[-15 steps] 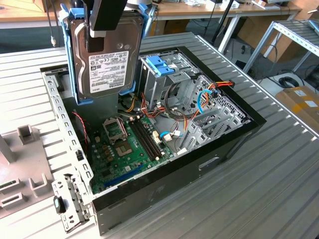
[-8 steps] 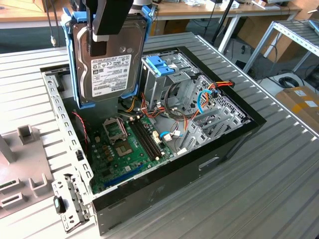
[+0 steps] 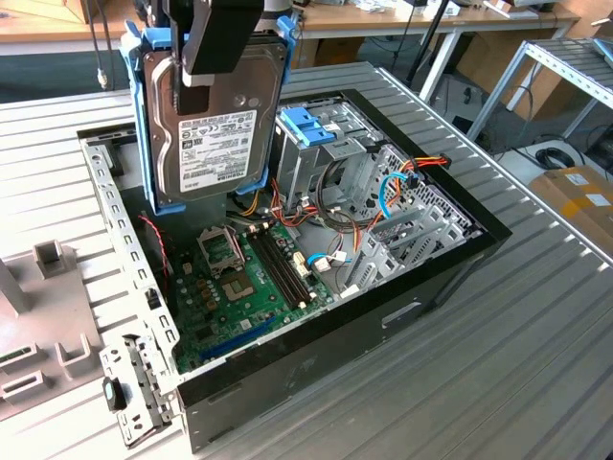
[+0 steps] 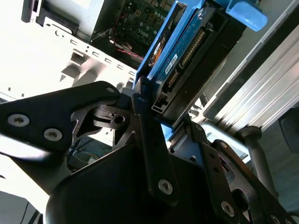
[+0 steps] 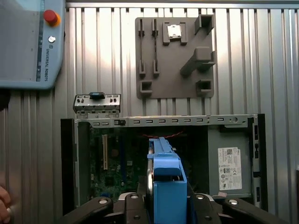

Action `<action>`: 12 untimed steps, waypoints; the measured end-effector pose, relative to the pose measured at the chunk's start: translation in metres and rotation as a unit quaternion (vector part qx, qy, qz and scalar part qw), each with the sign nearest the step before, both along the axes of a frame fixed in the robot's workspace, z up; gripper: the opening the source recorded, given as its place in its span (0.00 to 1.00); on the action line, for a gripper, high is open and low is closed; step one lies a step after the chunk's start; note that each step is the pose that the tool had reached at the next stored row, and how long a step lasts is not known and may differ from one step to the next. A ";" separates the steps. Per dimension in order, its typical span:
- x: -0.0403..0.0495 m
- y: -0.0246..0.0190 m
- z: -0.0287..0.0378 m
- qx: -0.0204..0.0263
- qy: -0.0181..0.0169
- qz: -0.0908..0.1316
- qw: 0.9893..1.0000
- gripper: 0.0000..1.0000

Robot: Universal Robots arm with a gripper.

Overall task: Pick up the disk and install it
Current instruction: 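Pick up the disk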

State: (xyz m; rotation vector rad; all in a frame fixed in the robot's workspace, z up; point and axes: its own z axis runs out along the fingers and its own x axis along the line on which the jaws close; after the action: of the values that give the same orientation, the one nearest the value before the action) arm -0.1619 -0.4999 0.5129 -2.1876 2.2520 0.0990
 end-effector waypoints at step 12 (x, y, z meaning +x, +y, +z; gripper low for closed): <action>0.0065 -0.0037 -0.0004 0.000 0.000 0.000 1.000 0.37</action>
State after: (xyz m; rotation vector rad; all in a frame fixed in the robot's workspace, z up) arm -0.1554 -0.5037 0.5125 -2.1876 2.2520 0.0990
